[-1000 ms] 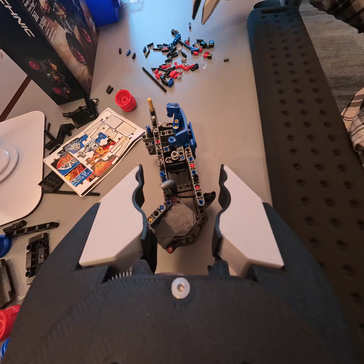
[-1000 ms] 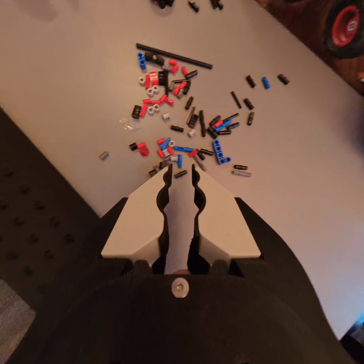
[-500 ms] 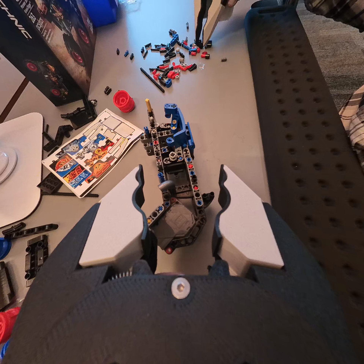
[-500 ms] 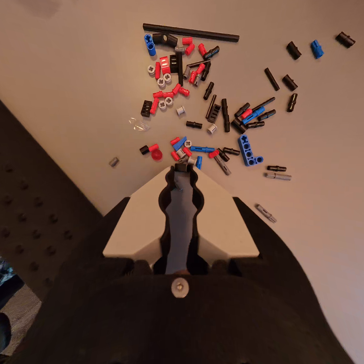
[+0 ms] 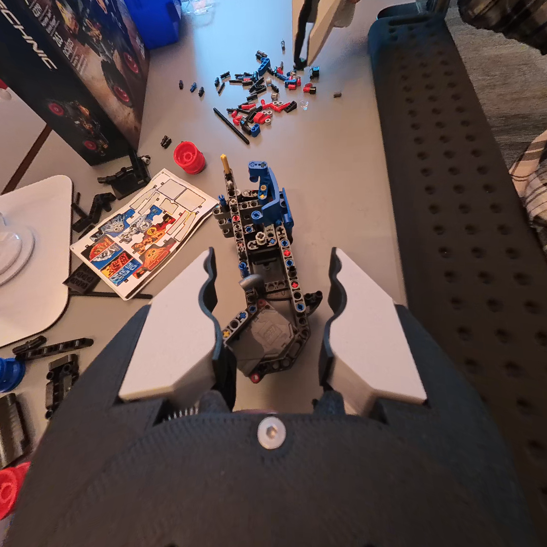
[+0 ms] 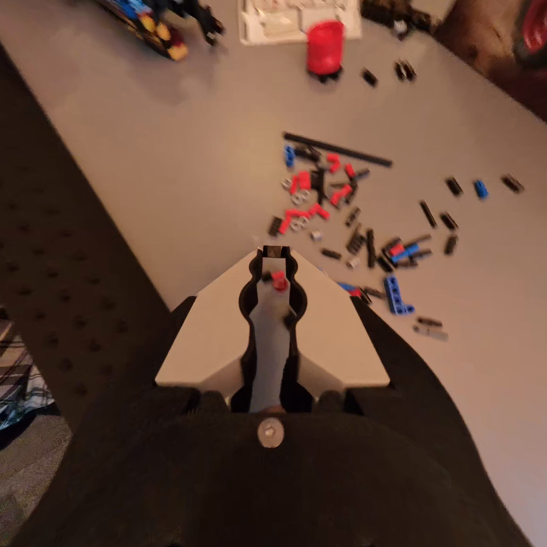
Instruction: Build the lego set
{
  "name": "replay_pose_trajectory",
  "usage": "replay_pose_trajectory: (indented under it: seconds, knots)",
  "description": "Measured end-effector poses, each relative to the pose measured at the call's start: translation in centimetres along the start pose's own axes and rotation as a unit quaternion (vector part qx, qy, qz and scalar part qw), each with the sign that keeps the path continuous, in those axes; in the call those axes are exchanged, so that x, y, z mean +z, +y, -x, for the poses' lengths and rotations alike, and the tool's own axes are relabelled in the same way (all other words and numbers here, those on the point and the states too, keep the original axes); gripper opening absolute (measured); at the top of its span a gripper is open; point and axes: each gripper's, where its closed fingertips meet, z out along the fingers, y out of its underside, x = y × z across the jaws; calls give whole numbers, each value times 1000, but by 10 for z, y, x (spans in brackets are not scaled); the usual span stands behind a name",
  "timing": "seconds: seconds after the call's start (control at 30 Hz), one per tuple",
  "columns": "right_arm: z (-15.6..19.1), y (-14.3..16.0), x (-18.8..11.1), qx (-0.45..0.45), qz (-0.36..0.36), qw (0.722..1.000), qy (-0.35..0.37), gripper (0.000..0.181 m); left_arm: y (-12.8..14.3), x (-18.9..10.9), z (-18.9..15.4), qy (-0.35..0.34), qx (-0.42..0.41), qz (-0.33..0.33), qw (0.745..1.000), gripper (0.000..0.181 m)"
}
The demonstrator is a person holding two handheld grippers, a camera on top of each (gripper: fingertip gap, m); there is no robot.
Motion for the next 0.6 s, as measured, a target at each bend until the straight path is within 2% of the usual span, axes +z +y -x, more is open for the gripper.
replay_pose_trajectory:
  seconds: [0.13, 0.27, 0.37, 0.47, 0.6]
  knots:
    - [31, -32, 20, -53, -16, 998, -36, 13, -9, -10, 6, -15, -4, -23, 1000, 75]
    - [55, -64, 39, -96, -61, 991, -64, 13, -36, -16, -4, -25, 28, -60, 997, 70]
    - [65, -91, 42, -115, -124, 984, -61, 13, -56, -2, -15, -55, 57, -41, 996, 65]
    - [72, -112, 36, -161, -186, 969, -27, 13, -74, 21, -22, -93, 58, -24, 994, 58]
    - [82, -128, 28, -228, -237, 944, 27, 13, -100, 41, -27, -85, 1, -68, 994, 45]
